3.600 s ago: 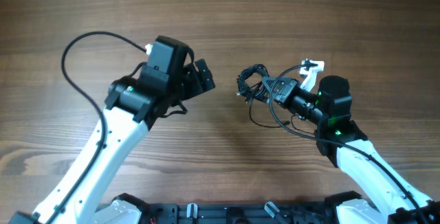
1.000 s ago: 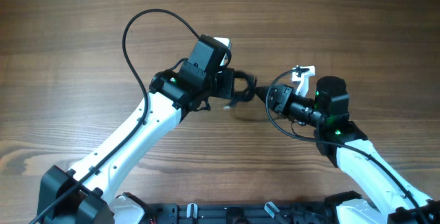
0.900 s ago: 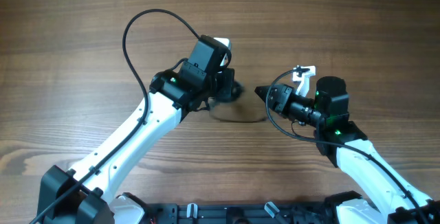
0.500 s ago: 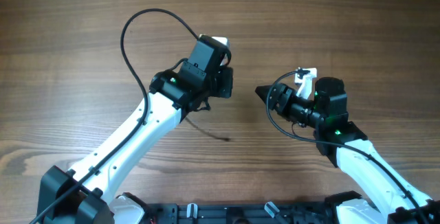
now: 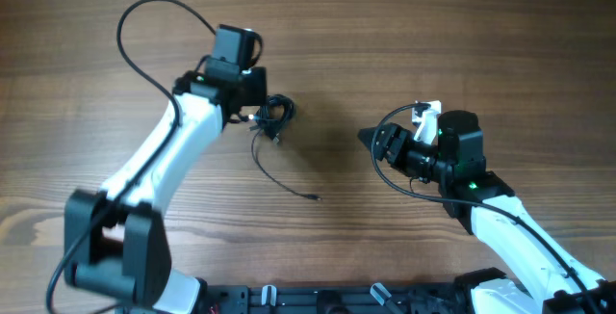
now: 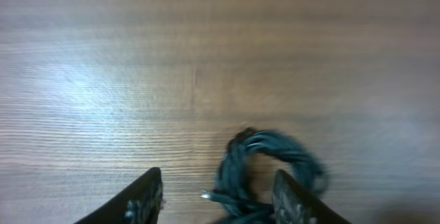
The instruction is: Untangle cables
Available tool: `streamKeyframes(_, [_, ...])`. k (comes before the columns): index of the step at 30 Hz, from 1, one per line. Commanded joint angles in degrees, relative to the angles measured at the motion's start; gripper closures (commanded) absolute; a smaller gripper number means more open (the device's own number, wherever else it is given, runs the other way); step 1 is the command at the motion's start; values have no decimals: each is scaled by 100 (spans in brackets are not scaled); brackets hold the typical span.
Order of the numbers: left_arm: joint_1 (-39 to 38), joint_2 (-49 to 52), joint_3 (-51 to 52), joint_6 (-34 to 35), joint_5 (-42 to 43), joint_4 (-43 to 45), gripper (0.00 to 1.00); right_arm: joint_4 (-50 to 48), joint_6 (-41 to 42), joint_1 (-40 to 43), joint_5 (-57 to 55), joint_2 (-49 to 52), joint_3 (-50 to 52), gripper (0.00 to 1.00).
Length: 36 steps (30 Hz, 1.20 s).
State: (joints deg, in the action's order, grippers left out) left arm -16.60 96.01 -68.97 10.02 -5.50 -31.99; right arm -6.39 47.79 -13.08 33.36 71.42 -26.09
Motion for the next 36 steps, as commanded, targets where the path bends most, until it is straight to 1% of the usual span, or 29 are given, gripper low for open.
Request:
streamKeyframes(1, [264, 627, -4, -866, 916, 85, 55, 7, -127, -4, -57, 44, -63, 25])
streamKeyframes(2, [262, 750, -4, -1036, 977, 120, 56, 4, -129, -4, -57, 44, -63, 25])
streamKeyframes(5, [223, 1010, -4, -1917, 1502, 210, 57, 9, -127, -4, -55, 44, -63, 25])
streamKeyframes(7, [219, 1152, -4, -2662, 1762, 372, 54, 9, -127, -4, -52, 44, -63, 24])
streamKeyframes(9, [221, 1276, -4, -3123, 1766, 555, 51, 9, -120, -4, -52, 44, -63, 24])
streamKeyframes(11, [225, 1412, -4, -3303, 1766, 721, 50, 9, -111, -4, -50, 44, -63, 24])
streamKeyframes(14, [225, 1652, -4, -3366, 1768, 962, 51, 7, -114, -4, -13, 44, -63, 24])
streamKeyframes(17, [225, 1926, -4, -3366, 1768, 1174, 55, 7, -74, -4, 15, 44, -63, 24])
streamKeyframes(19, [223, 2111, -4, -3364, 1775, 1215, 64, 0, 127, -4, 9, 44, -63, 24])
streamKeyframes(20, [219, 2177, -4, -3362, 1797, 1204, 74, -20, 223, -4, 7, 44, -63, 23])
streamKeyframes(22, [221, 2264, -4, -3357, 1858, 1141, 96, -94, 236, -4, 7, 44, -63, 23])
streamKeyframes(24, [221, 2253, -4, -3215, 1849, 1123, 96, -107, 238, -4, 11, 44, -63, 23])
streamKeyframes(26, [221, 2168, -7, -2885, 1803, 1126, 96, -24, 229, -4, 120, 44, -63, 24])
streamKeyframes(27, [221, 2100, -7, -2612, 1705, 1117, 96, 9, 210, -4, 177, 44, -63, 25])
streamKeyframes(28, [221, 1987, -7, -2203, 1567, 1095, 96, 7, 157, -4, 258, 44, -61, 25])
streamKeyframes(31, [221, 1641, -7, -1410, 1504, 1003, 96, 2, 20, -4, 450, 37, -61, 28])
streamKeyframes(32, [219, 1438, -7, -938, 1508, 929, 96, 2, -105, -2, 560, 35, -61, 31])
streamKeyframes(34, [219, 1054, -7, -28, 1508, 750, 96, -7, -286, -2, 754, 35, -61, 32])
streamKeyframes(36, [216, 737, -7, 621, 1508, 579, 96, -39, -286, 7, 879, 20, -61, 32])
